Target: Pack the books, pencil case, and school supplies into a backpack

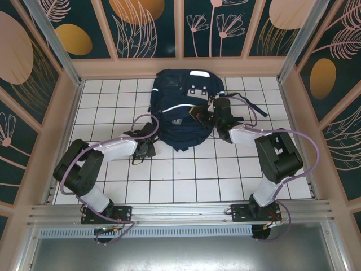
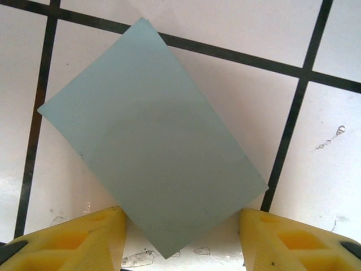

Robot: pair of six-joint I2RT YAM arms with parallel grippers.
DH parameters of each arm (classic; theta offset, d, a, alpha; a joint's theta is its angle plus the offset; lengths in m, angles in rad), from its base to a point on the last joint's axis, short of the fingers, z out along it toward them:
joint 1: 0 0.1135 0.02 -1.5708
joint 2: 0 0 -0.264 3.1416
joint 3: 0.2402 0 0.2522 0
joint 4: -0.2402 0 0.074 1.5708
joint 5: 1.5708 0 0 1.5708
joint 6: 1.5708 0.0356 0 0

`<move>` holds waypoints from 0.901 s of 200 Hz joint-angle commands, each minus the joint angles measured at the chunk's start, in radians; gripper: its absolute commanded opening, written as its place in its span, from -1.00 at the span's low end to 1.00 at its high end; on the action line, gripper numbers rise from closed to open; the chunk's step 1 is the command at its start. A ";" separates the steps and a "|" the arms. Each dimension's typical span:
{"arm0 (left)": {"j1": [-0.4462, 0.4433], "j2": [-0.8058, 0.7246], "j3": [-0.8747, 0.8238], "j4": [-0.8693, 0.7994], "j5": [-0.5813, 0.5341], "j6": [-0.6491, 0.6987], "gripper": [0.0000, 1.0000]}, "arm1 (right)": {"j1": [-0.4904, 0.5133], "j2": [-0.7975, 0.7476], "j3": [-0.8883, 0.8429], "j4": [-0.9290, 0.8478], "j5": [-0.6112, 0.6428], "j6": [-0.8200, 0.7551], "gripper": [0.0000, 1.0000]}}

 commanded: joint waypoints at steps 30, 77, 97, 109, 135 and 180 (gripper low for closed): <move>0.017 -0.079 0.031 -0.003 -0.069 0.075 0.07 | -0.007 -0.039 0.039 0.022 -0.058 -0.042 -1.00; 0.017 -0.037 0.071 0.015 -0.043 -0.038 0.80 | -0.009 -0.038 0.062 -0.020 -0.044 -0.063 -1.00; 0.017 0.029 0.148 -0.021 0.027 -0.174 0.91 | -0.016 -0.043 0.057 -0.018 -0.045 -0.069 -1.00; 0.017 0.053 0.171 -0.008 0.073 -0.248 0.93 | -0.021 -0.048 0.047 -0.009 -0.046 -0.070 -1.00; 0.018 0.073 0.199 0.004 0.088 -0.367 0.95 | -0.037 -0.059 0.024 0.006 -0.063 -0.078 -1.00; 0.023 0.050 0.195 -0.096 0.042 -0.432 0.94 | -0.093 -0.083 -0.009 0.014 -0.101 -0.093 -1.00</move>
